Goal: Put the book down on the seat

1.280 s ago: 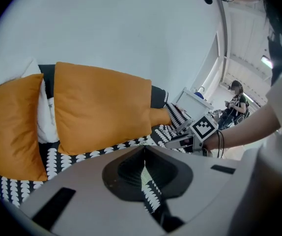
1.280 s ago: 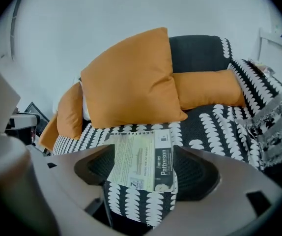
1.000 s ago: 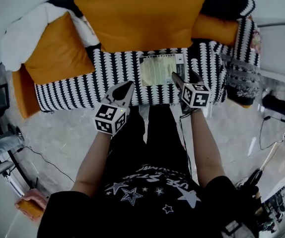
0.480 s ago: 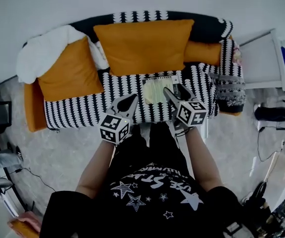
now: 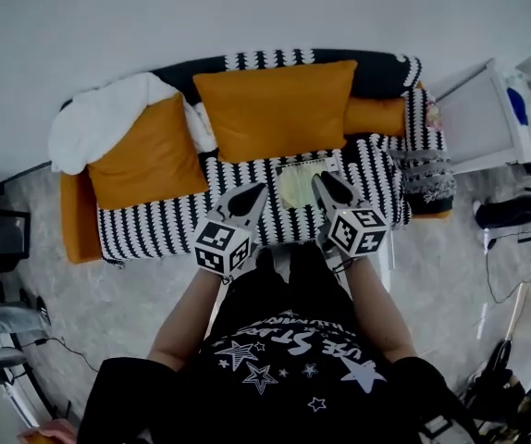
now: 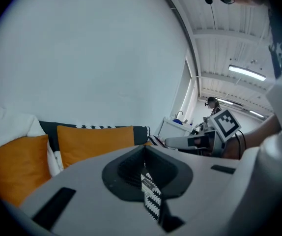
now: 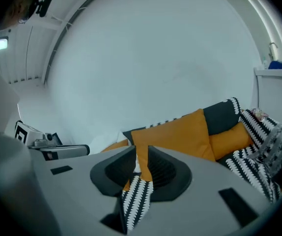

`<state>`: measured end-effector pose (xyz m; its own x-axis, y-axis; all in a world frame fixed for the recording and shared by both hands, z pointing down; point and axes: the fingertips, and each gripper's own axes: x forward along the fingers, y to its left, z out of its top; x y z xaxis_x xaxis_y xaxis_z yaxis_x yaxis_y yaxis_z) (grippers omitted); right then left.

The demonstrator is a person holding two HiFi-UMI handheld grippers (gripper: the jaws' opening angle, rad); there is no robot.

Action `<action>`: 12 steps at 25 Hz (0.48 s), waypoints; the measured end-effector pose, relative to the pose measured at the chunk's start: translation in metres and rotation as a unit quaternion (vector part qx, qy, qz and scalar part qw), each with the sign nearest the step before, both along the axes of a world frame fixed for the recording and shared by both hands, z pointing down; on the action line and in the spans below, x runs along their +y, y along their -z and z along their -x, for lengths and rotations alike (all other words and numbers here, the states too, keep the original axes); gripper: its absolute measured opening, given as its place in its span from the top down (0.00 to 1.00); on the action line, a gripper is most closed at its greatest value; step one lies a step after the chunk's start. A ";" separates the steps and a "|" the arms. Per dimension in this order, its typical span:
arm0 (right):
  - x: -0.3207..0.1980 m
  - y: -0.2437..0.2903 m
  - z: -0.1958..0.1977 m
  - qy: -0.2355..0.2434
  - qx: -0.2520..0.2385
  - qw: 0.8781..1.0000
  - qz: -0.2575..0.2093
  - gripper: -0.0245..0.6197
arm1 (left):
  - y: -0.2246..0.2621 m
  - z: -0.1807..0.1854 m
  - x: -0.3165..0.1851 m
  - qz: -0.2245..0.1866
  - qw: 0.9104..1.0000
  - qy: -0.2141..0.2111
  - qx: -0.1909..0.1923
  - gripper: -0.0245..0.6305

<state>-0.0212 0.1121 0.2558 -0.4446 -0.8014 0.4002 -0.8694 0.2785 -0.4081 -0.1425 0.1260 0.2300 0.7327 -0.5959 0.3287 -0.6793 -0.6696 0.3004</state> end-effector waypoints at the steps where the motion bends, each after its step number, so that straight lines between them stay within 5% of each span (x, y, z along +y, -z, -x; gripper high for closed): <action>1: 0.002 0.002 0.002 -0.001 0.005 1.000 -0.002 0.84 | 0.002 -0.001 0.001 -0.003 1.000 -0.005 0.002 0.95; 12: 0.041 0.002 0.024 0.038 0.002 0.999 0.013 0.89 | -0.001 0.004 0.033 0.012 1.000 0.016 -0.002 0.95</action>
<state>-0.0452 0.1527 0.2534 -0.5025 -0.7545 0.4221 -0.8478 0.3341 -0.4119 -0.1462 0.1590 0.2309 0.7116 -0.6115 0.3461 -0.7020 -0.6394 0.3137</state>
